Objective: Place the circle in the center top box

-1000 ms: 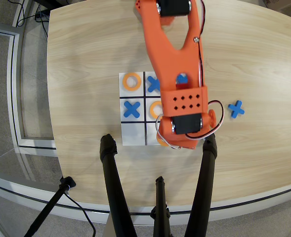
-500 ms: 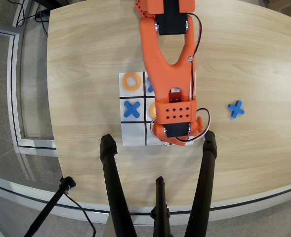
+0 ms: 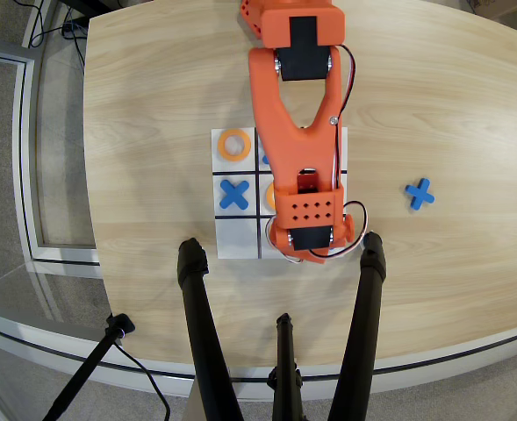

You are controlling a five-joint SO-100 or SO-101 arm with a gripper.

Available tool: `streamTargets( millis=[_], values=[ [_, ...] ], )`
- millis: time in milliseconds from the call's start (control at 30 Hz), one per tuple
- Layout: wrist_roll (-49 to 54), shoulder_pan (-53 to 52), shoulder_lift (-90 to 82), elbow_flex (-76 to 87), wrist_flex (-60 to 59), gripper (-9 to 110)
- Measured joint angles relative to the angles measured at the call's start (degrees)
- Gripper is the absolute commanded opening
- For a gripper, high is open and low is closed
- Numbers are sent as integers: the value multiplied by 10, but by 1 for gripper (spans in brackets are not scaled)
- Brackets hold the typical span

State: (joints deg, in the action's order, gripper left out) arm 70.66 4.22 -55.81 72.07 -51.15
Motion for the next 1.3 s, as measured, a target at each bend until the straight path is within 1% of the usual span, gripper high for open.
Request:
streamTargets(
  millis=[167,367,500,633,767,800,933,1067,1167,1300],
  values=[
    [0,0,11,-16,0,0],
    [4,-8,11,-17,-4,5],
    [13,-16,11,-23,-20,6],
    [14,-21,11,-25,-30,11],
    [14,-21,-8,-33,-72,15],
    [14,-21,-18,-38,-86,19],
    [10,-21,-76,-61,-149,20],
    [3,-21,-174,-54,-208,20],
    [3,-21,-283,24,-232,20],
    [20,-21,-455,195,-237,20]
  ],
)
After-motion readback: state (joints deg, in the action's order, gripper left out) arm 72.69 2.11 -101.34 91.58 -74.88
